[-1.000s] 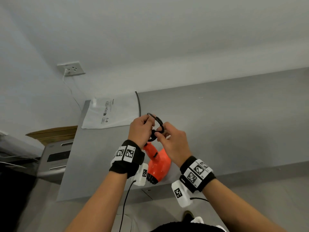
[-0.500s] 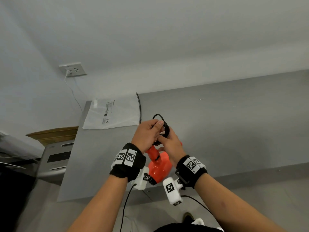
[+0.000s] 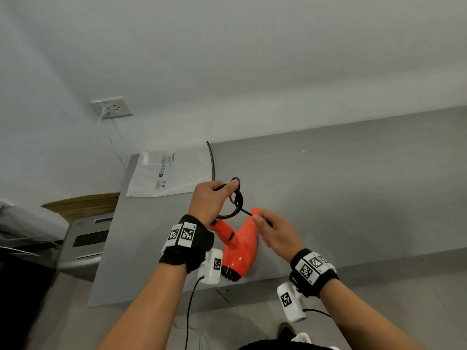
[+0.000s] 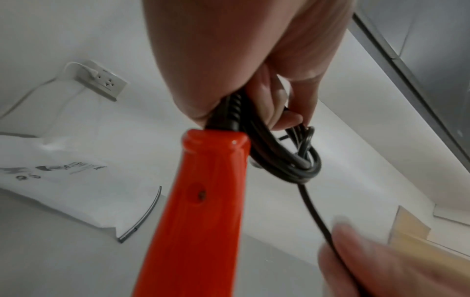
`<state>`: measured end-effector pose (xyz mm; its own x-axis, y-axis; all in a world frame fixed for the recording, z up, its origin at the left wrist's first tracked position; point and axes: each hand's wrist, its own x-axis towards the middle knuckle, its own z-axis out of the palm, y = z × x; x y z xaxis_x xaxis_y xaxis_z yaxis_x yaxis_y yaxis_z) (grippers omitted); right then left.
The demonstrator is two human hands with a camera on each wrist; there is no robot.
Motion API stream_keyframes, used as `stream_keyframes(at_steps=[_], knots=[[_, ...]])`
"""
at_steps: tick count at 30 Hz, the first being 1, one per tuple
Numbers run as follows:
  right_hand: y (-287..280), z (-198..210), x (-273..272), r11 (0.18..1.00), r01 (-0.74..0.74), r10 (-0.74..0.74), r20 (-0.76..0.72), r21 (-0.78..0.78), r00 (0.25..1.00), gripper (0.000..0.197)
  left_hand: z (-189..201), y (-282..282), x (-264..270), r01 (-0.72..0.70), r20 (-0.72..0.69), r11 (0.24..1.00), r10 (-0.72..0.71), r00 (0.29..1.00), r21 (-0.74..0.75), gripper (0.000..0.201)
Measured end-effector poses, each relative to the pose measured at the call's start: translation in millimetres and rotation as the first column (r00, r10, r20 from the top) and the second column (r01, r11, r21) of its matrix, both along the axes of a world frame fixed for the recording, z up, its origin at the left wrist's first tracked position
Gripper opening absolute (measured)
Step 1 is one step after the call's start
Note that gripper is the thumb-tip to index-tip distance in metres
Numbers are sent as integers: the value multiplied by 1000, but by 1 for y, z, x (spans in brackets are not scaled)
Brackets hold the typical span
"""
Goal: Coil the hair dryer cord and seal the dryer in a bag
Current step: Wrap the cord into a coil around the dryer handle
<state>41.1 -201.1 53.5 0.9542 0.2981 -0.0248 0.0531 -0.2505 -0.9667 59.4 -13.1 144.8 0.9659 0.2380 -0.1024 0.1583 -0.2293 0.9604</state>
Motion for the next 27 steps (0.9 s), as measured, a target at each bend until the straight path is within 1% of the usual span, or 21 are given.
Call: stream_keyframes(at_steps=[3,6,8,11,13,15,18,20,21,23,25,27], knots=[[-28,-32,-3,983,73,-68,35,-171,997,37,-1,3,4,-63,-25,998,63,998,7,36],[-49,-55,-14,964,71,-68,19,-258,997,39,-4,8,10,-152,-36,988,151,988,-20,35],[-59,-67,-29,958,46,-44,15,-283,999,41,-7,12,16,-207,-51,976,204,978,-63,33],[-71,-81,-51,962,12,-12,1,-272,1000,41,-10,16,20,-220,-56,973,217,975,-74,30],[-76,-84,-60,963,9,-12,-11,-270,1000,41,-13,17,21,-225,-58,970,220,974,-88,27],[-79,-82,-62,953,7,-6,4,-304,1000,40,-15,16,20,-243,-73,964,236,969,-110,27],[-80,-63,-63,914,-40,79,79,-404,994,40,-13,17,19,-263,-90,946,250,964,-190,28],[-80,-40,-65,869,-44,161,196,-493,967,40,-13,22,20,-270,-88,934,256,963,-234,29],[-81,-26,-68,847,-35,212,278,-530,937,36,-13,25,21,-272,-85,931,259,962,-244,30],[-78,6,-75,806,-66,369,411,-589,834,31,-15,27,22,-277,-85,929,264,961,-244,29],[-70,44,-82,765,-154,511,443,-625,736,31,-15,26,24,-274,-83,930,262,962,-244,28],[-56,76,-85,740,-263,594,419,-619,686,29,-14,22,26,-255,-70,935,246,967,-245,29]])
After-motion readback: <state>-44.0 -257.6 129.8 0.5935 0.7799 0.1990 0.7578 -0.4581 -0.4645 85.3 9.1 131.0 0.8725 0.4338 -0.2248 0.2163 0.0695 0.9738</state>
